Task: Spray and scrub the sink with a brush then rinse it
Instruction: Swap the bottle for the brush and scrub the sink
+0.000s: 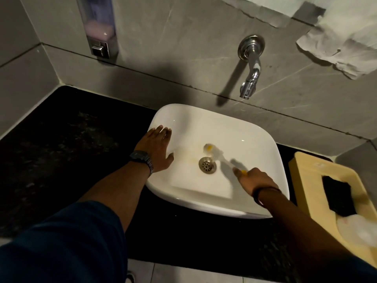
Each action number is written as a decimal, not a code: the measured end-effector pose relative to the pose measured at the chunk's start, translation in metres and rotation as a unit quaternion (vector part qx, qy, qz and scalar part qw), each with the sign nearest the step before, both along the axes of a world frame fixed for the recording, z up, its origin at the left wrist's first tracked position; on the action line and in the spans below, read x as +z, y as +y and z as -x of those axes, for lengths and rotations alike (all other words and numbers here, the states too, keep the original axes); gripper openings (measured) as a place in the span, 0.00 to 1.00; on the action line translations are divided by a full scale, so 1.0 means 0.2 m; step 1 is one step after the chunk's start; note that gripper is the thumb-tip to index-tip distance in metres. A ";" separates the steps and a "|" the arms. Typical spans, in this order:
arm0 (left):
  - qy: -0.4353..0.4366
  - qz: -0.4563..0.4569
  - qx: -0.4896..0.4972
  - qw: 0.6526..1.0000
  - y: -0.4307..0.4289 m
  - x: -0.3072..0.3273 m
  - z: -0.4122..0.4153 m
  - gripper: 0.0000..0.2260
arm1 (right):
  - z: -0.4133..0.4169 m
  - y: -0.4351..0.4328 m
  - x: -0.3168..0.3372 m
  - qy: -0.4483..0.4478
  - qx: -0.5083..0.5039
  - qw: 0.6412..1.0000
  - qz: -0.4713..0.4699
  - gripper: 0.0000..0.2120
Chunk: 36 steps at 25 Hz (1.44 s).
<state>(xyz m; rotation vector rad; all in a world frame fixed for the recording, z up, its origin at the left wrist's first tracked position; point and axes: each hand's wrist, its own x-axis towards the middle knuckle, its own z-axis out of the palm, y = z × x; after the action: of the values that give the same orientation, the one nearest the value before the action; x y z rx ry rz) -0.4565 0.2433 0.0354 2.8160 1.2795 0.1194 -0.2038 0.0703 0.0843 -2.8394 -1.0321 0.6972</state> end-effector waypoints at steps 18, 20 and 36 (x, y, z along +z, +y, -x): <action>-0.005 0.003 0.001 1.000 0.00 -0.01 0.00 0.34 | -0.03 -0.16 -0.01 0.089 0.087 0.991 0.046 0.32; -0.011 0.002 0.000 1.000 0.00 -0.01 0.00 0.34 | 0.02 -0.02 -0.05 -0.009 0.020 1.000 -0.005 0.37; 0.003 -0.012 0.001 1.000 0.02 -0.02 0.01 0.34 | 0.01 -0.25 0.13 0.248 -0.048 0.959 0.129 0.30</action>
<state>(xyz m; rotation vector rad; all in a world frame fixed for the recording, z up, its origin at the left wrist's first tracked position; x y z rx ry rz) -0.4576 0.2467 0.0310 2.8367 1.2900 0.1269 -0.2050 0.0206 0.1096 -2.6511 -0.7590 1.5280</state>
